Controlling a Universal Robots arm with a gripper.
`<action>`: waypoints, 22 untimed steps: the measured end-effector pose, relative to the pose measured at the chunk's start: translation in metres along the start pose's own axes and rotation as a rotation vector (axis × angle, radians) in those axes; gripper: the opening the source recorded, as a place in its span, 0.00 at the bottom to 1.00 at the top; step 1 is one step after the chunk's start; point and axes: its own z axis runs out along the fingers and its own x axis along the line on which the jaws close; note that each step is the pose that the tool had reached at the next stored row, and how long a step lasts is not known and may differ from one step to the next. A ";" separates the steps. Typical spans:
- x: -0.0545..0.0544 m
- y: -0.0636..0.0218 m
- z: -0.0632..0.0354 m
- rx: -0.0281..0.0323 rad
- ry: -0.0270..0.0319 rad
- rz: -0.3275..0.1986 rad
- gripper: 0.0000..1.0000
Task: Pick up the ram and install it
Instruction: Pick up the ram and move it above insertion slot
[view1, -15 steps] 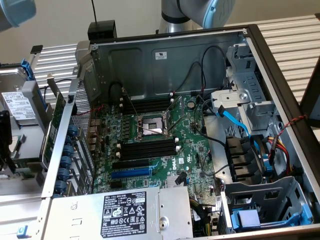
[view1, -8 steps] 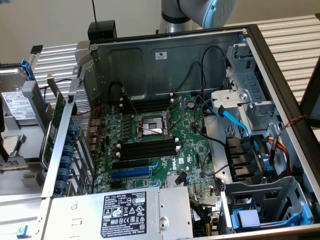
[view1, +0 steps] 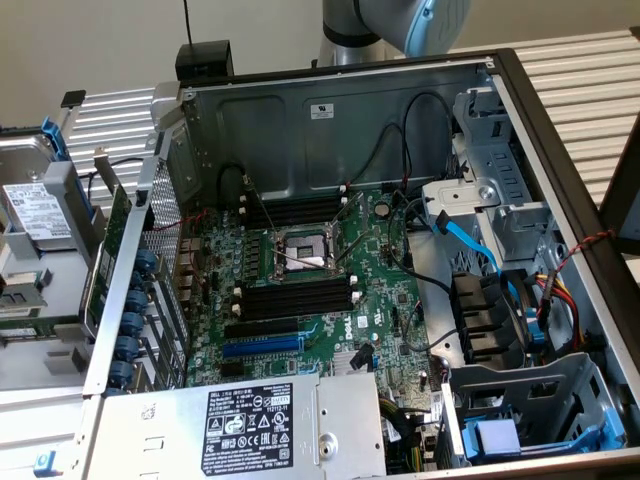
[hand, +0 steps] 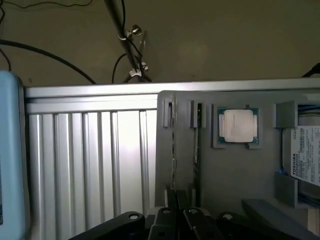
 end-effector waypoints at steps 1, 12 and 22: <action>0.000 -0.0034 -0.0048 -0.0002 0.0000 0.000 0.12; -0.003 -0.0393 -0.0565 -0.0006 -0.0068 0.000 0.12; -0.006 -0.0691 -0.1031 -0.0014 -0.0199 -0.001 0.12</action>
